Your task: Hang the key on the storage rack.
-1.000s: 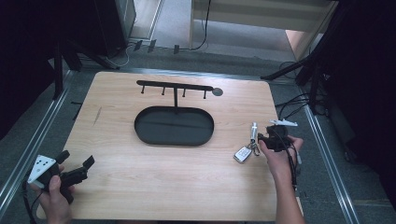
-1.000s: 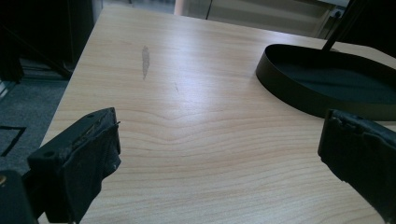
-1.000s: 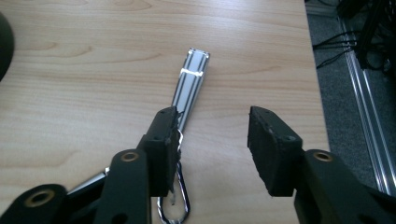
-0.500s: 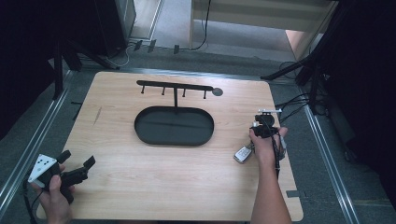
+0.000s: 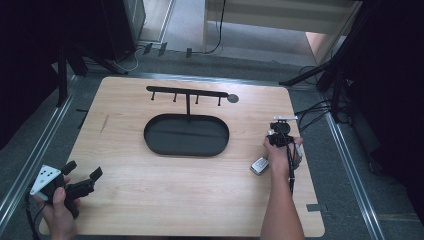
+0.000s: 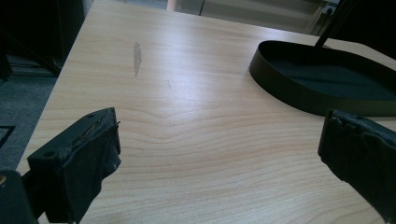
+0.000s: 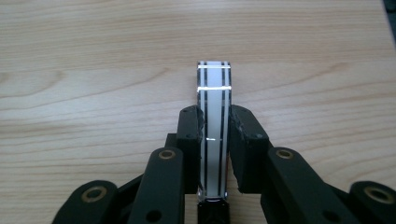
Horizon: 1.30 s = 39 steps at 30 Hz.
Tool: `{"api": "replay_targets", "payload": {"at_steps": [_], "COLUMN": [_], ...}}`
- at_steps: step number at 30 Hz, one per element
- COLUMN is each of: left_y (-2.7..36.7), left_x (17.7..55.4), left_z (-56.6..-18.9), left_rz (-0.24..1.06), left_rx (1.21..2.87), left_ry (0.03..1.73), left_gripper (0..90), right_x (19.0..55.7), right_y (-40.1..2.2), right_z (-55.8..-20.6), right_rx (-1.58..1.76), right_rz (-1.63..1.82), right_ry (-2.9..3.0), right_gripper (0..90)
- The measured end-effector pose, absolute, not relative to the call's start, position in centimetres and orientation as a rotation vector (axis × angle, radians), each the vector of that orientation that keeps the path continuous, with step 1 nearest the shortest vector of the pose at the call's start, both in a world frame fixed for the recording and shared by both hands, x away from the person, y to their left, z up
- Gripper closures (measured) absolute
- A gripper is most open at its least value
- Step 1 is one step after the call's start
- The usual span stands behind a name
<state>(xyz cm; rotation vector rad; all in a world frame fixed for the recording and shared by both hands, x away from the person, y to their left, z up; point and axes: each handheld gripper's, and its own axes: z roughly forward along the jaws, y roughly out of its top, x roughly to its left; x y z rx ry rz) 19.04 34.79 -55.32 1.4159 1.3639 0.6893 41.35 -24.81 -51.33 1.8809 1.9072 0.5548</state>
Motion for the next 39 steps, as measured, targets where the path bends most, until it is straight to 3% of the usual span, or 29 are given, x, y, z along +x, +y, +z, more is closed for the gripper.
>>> {"api": "replay_targets", "payload": {"at_steps": [39], "left_y": [34.7], "left_x": [19.0], "left_z": [-55.3], "left_rz": [0.685], "left_rx": [1.419], "left_ry": [1.365], "left_gripper": [0.0], "right_x": [34.8], "right_y": [-19.7], "right_z": [-44.1], "right_rx": [1.346], "right_rz": [1.092], "right_ry": [1.725], "right_gripper": [76.6]}}
